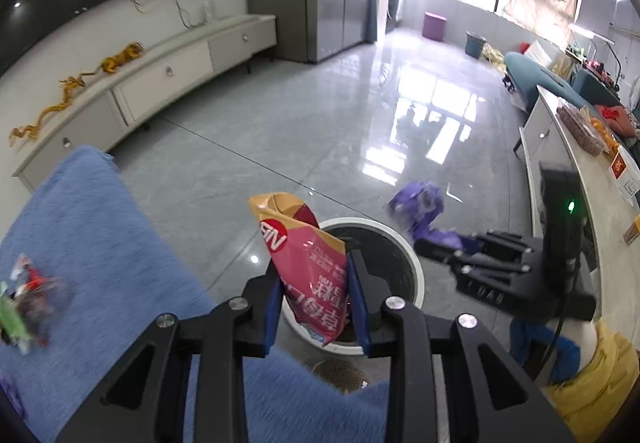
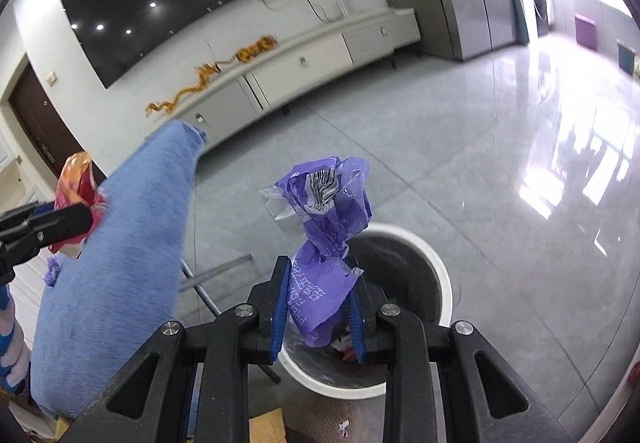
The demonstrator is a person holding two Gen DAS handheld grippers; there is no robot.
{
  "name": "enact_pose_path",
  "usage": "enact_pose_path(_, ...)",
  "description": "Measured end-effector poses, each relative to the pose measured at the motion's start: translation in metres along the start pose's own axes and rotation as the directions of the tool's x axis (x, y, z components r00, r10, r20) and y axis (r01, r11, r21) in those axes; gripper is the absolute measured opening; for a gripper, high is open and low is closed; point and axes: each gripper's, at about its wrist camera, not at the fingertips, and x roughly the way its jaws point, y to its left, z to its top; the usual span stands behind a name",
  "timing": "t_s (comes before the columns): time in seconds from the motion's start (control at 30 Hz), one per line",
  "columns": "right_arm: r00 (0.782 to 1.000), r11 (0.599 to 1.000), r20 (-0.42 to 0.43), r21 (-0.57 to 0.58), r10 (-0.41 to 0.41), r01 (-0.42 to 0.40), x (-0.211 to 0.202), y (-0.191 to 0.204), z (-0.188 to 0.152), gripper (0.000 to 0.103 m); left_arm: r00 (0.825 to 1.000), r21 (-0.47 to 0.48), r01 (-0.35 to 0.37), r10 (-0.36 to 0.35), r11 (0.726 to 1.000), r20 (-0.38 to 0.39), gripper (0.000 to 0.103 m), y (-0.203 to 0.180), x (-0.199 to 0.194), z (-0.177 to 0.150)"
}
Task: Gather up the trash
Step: 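Carry both wrappers over the white bin and open both grippers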
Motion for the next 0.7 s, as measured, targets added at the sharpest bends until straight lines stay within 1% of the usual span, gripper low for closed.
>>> enact_pose_path(0.03, 1.000, 1.000, -0.013, 0.008, -0.001, 0.001, 0.006, -0.004, -0.001, 0.024, 1.000, 0.002, 0.009, -0.009, 1.000, -0.010, 0.029, -0.002, 0.008, 0.001)
enact_pose_path(0.07, 1.000, 1.000, -0.027, 0.017, -0.002, 0.003, 0.011, -0.008, -0.003, 0.027, 0.999, 0.001, 0.024, -0.024, 1.000, -0.026, 0.029, -0.005, 0.019, 0.005)
enact_pose_path(0.13, 0.998, 0.999, -0.056, 0.040, -0.009, 0.011, 0.024, -0.018, -0.007, 0.027, 0.997, -0.007, 0.058, -0.058, 0.998, -0.046, 0.033, -0.006, 0.033, 0.007)
enact_pose_path(0.17, 0.998, 0.999, -0.068, 0.053, -0.010, 0.013, 0.029, -0.023, -0.008, 0.027, 0.995, -0.015, 0.079, -0.080, 0.997, -0.056, 0.042, -0.008, 0.042, 0.010)
enact_pose_path(0.2, 0.997, 0.998, -0.079, 0.062, -0.010, 0.015, 0.034, -0.025, -0.009, 0.027, 0.995, -0.019, 0.085, -0.086, 0.996, -0.058, 0.053, -0.010, 0.047, 0.011)
enact_pose_path(0.23, 0.996, 0.997, -0.090, 0.070, -0.011, 0.017, 0.039, -0.028, -0.010, 0.030, 0.994, -0.024, 0.090, -0.091, 0.996, -0.059, 0.057, -0.011, 0.052, 0.013)
enact_pose_path(0.27, 0.995, 0.997, -0.098, 0.076, -0.013, 0.021, 0.043, -0.030, -0.010, 0.035, 0.993, -0.027, 0.097, -0.099, 0.995, -0.060, 0.060, -0.012, 0.056, 0.015)
enact_pose_path(0.3, 0.994, 0.996, -0.107, 0.084, -0.017, 0.026, 0.046, -0.033, -0.011, 0.039, 0.992, -0.030, 0.104, -0.106, 0.994, -0.065, 0.060, -0.014, 0.060, 0.016)
enact_pose_path(0.33, 0.993, 0.995, -0.116, 0.094, -0.021, 0.032, 0.050, -0.036, -0.013, 0.047, 0.992, -0.033, 0.107, -0.109, 0.994, -0.071, 0.060, -0.015, 0.064, 0.017)
enact_pose_path(0.37, 0.992, 0.994, -0.120, 0.099, -0.024, 0.036, 0.051, -0.038, -0.013, 0.051, 0.991, -0.035, 0.104, -0.107, 0.994, -0.077, 0.060, -0.014, 0.066, 0.017)
enact_pose_path(0.43, 0.991, 0.993, -0.131, 0.107, -0.029, 0.043, 0.052, -0.042, -0.015, 0.051, 0.992, -0.036, 0.096, -0.099, 0.995, -0.080, 0.060, -0.013, 0.067, 0.016)
enact_pose_path(0.5, 0.990, 0.993, -0.138, 0.110, -0.035, 0.051, 0.053, -0.044, -0.016, 0.051, 0.994, -0.038, 0.073, -0.075, 0.997, -0.073, 0.060, -0.010, 0.066, 0.015)
enact_pose_path(0.6, 0.990, 0.991, -0.135, 0.116, -0.045, 0.061, 0.047, -0.046, -0.016, 0.051, 0.999, -0.050, 0.013, -0.016, 0.999, -0.047, 0.060, -0.004, 0.054, 0.013)
enact_pose_path(0.7, 0.992, 0.992, -0.116, 0.111, -0.052, 0.065, 0.040, -0.042, -0.011, 0.051, 0.999, -0.053, -0.048, 0.048, 0.997, -0.010, 0.060, 0.000, 0.039, 0.014)
